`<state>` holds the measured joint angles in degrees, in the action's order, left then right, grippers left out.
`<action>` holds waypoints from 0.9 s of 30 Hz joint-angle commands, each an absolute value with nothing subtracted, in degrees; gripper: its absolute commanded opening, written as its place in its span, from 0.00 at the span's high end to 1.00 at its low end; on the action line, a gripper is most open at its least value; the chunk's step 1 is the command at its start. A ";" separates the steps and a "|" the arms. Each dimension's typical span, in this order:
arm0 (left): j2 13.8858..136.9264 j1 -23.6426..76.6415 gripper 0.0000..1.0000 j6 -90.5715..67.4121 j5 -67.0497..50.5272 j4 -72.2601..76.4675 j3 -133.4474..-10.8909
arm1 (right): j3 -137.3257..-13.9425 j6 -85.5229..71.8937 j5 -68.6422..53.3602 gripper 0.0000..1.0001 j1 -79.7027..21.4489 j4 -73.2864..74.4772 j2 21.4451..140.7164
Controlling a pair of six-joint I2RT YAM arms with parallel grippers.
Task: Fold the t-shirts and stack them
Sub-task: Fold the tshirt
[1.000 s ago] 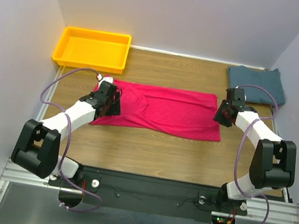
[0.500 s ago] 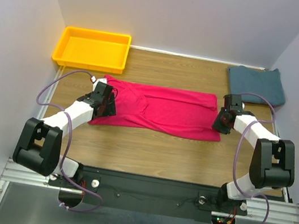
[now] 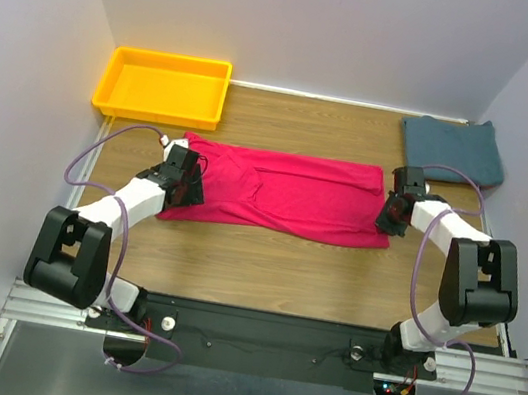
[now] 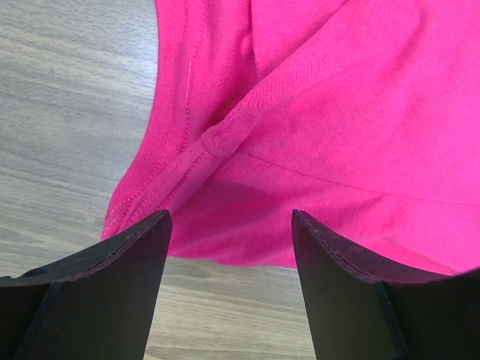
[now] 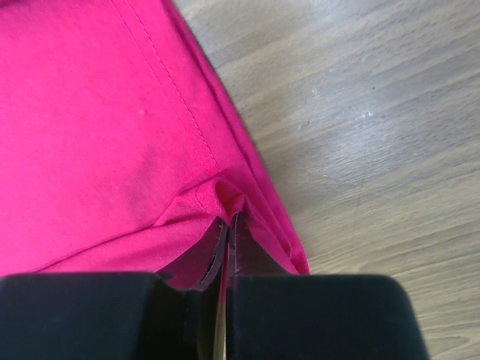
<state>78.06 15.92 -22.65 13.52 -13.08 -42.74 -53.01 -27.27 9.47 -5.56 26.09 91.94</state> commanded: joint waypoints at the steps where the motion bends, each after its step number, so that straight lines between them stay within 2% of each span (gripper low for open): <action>1: 79.36 15.64 0.24 -23.20 13.62 -13.09 -42.10 | -56.60 -26.72 11.51 0.99 -5.18 25.22 88.69; 9: 81.47 15.38 0.28 -23.29 12.92 -13.71 -42.36 | -61.87 -26.10 12.74 0.99 -5.10 28.21 89.91; 27: 82.09 15.12 0.28 -23.64 12.92 -14.15 -42.19 | -70.31 -25.22 13.80 0.98 -4.04 29.27 97.55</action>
